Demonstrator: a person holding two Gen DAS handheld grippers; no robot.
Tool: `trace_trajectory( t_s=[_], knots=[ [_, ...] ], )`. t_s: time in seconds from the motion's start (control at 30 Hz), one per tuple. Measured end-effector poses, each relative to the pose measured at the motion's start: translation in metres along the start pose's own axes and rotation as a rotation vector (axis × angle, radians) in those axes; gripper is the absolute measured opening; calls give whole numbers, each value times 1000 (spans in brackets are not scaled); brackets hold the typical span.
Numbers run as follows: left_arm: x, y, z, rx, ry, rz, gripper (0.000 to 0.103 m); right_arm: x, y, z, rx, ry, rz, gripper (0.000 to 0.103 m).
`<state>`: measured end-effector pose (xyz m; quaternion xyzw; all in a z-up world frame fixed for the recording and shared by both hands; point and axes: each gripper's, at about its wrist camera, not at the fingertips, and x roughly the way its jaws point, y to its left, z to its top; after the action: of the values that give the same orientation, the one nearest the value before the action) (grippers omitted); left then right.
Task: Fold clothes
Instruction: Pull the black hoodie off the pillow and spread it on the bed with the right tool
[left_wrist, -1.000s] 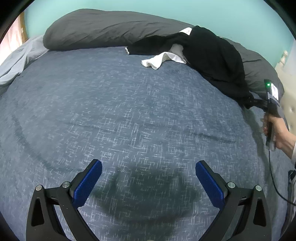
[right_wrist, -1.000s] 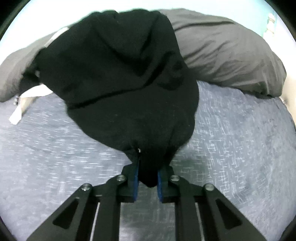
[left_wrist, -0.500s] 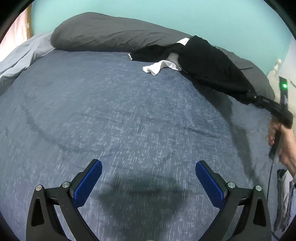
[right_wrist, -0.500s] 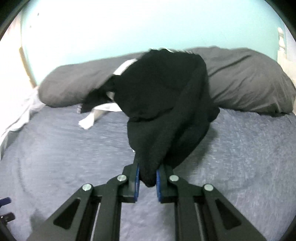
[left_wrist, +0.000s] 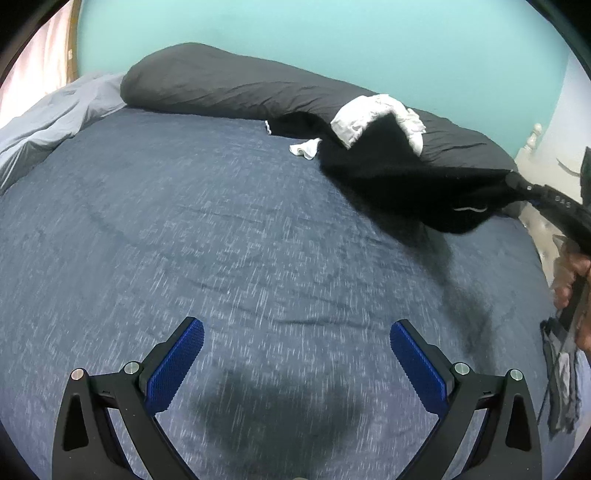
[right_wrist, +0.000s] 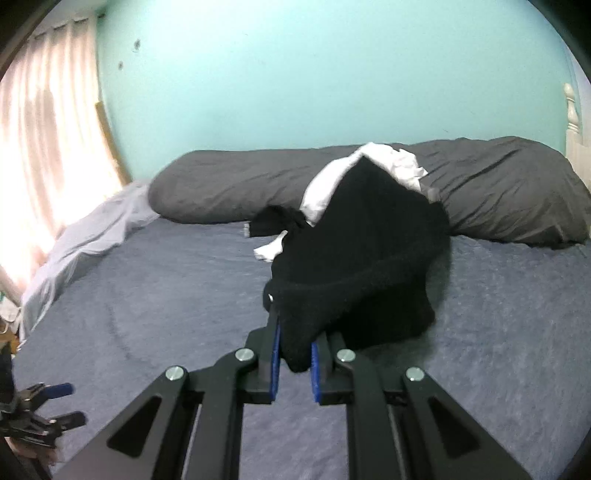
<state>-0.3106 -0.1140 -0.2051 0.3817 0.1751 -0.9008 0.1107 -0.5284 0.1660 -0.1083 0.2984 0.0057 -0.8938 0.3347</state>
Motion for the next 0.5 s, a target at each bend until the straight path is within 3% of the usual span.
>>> trace_trajectory(
  t_s=[0.23,0.5],
  knots=[
    [-46,7,-25,-4,-57,-8,103,-60,46,-24,-4,-37,67,12],
    [-121,8,-56,-12,-104,-23,103,-161,95,-28,-24,-134,94,12]
  ],
)
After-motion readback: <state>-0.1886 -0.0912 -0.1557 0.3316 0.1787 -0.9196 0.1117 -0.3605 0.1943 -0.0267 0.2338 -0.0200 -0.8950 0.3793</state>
